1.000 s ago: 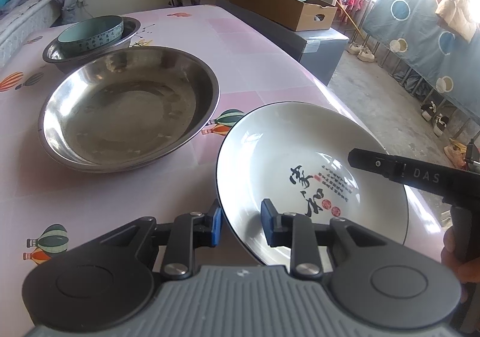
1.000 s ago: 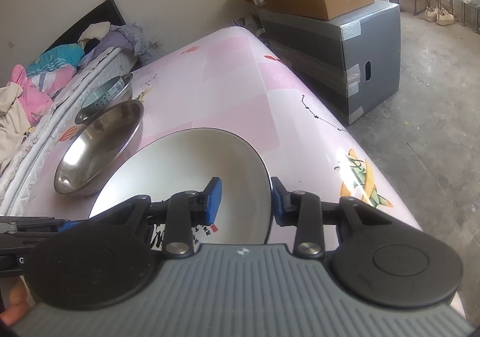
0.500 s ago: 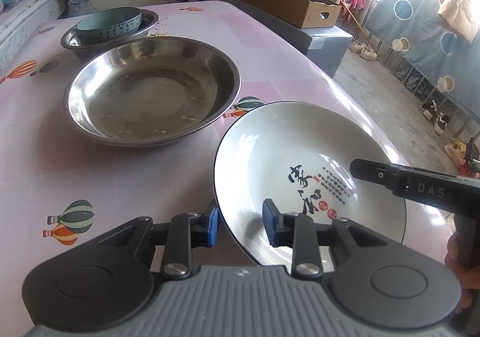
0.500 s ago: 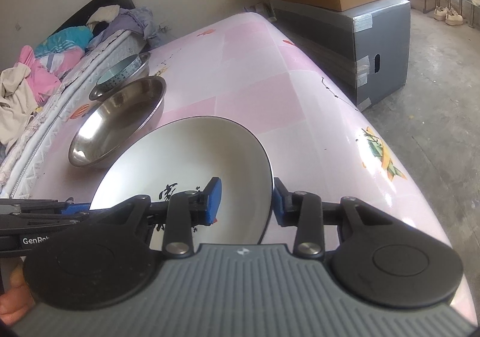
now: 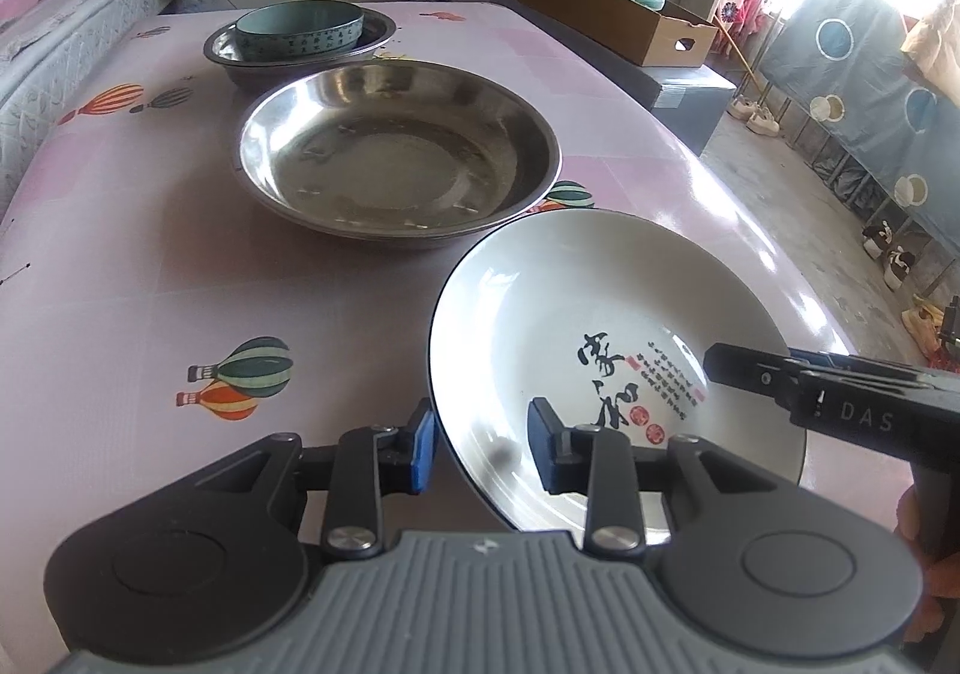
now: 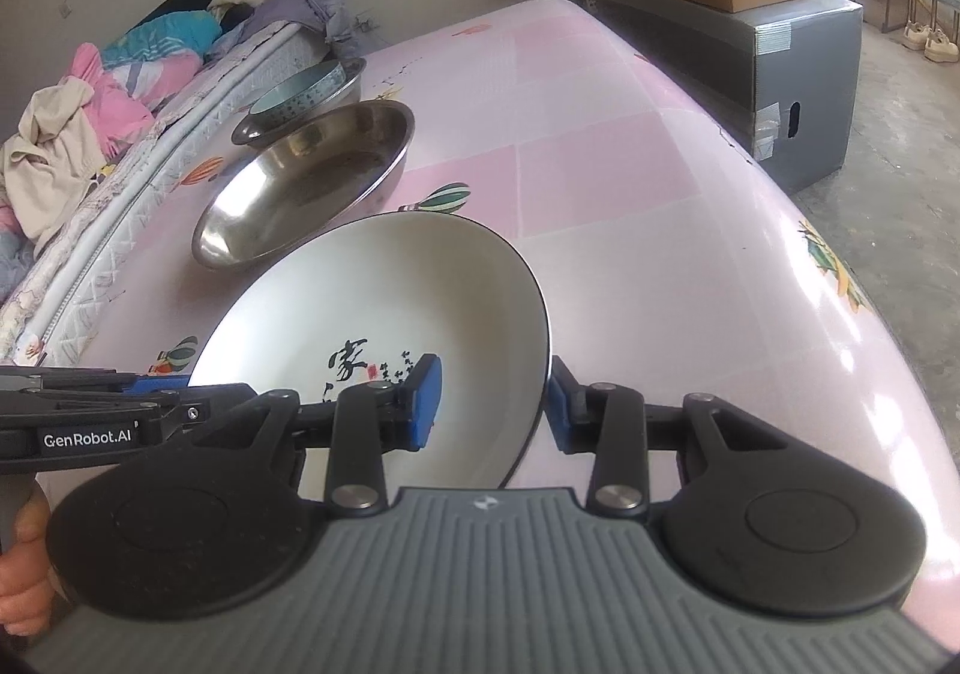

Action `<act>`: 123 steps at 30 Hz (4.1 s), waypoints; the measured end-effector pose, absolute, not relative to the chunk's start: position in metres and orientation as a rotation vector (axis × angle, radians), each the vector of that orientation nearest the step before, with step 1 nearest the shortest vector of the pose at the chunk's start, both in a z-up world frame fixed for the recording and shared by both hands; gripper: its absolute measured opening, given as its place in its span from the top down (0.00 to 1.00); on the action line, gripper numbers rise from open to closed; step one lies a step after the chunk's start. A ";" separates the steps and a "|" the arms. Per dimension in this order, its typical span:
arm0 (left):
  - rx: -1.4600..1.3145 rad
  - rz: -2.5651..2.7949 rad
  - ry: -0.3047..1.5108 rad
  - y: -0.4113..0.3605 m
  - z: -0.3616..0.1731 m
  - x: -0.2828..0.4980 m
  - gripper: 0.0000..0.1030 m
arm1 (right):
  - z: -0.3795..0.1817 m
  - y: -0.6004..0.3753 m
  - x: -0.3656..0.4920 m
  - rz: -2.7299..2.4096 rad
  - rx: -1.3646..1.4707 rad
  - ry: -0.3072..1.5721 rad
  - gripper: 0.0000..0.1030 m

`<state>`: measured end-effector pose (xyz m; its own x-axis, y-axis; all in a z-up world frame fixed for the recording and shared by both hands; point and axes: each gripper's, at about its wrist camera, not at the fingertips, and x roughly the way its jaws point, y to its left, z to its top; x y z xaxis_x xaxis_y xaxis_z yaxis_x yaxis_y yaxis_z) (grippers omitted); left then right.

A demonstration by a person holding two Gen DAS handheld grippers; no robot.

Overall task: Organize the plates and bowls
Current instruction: 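Lift the white plate off the table with both grippers, then carry the white plate toward the large steel bowl with both grippers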

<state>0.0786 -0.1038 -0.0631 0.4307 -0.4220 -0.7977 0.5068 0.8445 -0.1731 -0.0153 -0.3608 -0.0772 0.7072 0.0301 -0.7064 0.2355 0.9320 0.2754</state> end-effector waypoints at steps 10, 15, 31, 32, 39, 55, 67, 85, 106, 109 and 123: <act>0.079 -0.554 0.965 -0.078 -0.061 0.071 0.67 | -0.075 -0.334 -0.016 -0.083 0.338 0.796 0.64; 0.066 -0.539 0.965 -0.066 -0.060 0.069 0.66 | -0.074 -0.323 -0.015 -0.070 0.322 0.807 0.64; 0.006 -0.453 0.961 -0.019 -0.057 0.066 0.64 | -0.073 -0.285 0.001 0.011 0.285 0.836 0.64; 0.002 -0.448 0.960 -0.017 -0.057 0.065 0.64 | -0.073 -0.283 0.002 0.018 0.282 0.837 0.64; -0.011 -0.433 0.956 -0.006 -0.056 0.063 0.64 | -0.071 -0.271 0.007 0.047 0.269 0.842 0.64; -0.005 -0.441 0.950 -0.007 -0.062 0.061 0.61 | -0.063 -0.274 0.005 0.051 0.251 0.791 0.65; 0.038 -0.412 0.948 -0.018 -0.067 0.070 0.61 | -0.074 -0.281 0.008 0.042 0.278 0.794 0.66; 0.034 -0.403 0.955 -0.018 -0.068 0.073 0.64 | -0.081 -0.279 0.013 0.049 0.292 0.808 0.80; 0.065 -0.427 0.973 -0.019 -0.064 0.057 0.64 | -0.077 -0.283 -0.005 0.053 0.310 0.816 0.80; 0.075 -0.428 0.972 -0.021 -0.066 0.058 0.64 | -0.077 -0.284 -0.005 0.050 0.314 0.807 0.80; 0.122 -0.386 0.940 -0.032 -0.067 0.070 0.63 | -0.083 -0.283 0.002 0.047 0.313 0.785 0.80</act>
<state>0.0698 -0.0315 -0.0668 0.5272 -0.2699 -0.8057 0.3748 0.9248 -0.0645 0.0017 -0.2831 -0.0834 0.7087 0.1578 -0.6876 0.0739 0.9527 0.2948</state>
